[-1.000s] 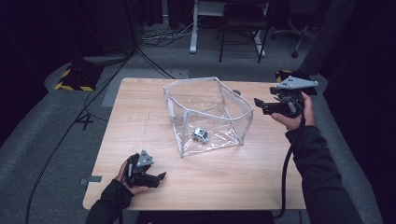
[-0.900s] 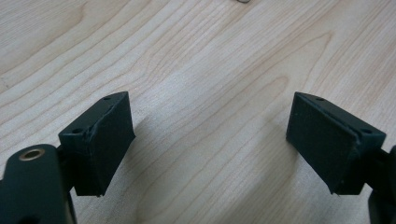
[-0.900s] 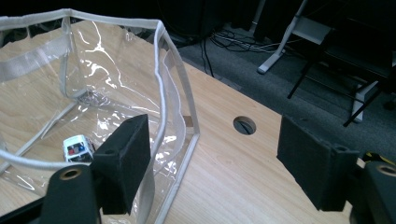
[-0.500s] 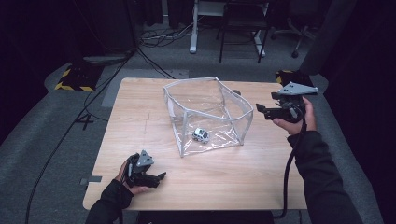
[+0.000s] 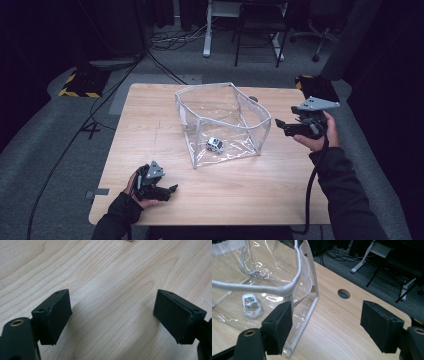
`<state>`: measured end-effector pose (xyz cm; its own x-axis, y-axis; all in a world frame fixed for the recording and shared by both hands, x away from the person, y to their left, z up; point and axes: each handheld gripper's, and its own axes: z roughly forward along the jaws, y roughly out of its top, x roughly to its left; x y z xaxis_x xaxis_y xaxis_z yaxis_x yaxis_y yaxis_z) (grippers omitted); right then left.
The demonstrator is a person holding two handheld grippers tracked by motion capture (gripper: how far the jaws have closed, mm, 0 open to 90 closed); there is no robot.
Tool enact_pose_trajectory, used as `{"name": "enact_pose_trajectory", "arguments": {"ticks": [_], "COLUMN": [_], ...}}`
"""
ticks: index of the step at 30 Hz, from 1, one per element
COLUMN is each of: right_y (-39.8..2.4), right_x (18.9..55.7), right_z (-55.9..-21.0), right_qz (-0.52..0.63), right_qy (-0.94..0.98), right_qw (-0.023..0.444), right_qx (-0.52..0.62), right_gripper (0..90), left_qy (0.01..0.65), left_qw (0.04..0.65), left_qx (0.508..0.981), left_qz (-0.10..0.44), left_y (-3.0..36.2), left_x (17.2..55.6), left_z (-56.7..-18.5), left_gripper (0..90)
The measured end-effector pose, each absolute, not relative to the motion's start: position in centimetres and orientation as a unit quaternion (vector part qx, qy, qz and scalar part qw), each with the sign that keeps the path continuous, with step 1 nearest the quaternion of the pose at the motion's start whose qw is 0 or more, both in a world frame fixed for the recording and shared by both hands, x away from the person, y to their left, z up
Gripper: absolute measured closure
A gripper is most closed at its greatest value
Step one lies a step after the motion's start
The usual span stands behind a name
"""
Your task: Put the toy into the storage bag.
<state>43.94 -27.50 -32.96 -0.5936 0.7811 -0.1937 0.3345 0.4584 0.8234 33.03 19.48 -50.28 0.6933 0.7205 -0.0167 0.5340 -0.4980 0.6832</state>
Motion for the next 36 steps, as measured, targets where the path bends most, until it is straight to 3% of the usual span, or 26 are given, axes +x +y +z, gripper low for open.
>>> {"name": "enact_pose_trajectory", "arguments": {"ticks": [36], "right_y": [-28.9], "right_x": [42.0], "right_z": [-37.5], "right_qz": [0.368], "right_qy": [0.825], "right_qw": [0.267], "right_qx": [0.337], "right_gripper": [25.9], "left_qy": [0.366], "left_qw": [0.339], "left_qx": [0.855], "left_qz": [0.14], "left_y": [19.5], "left_x": [33.0], "left_z": [-50.2], "left_gripper": [15.1]}}
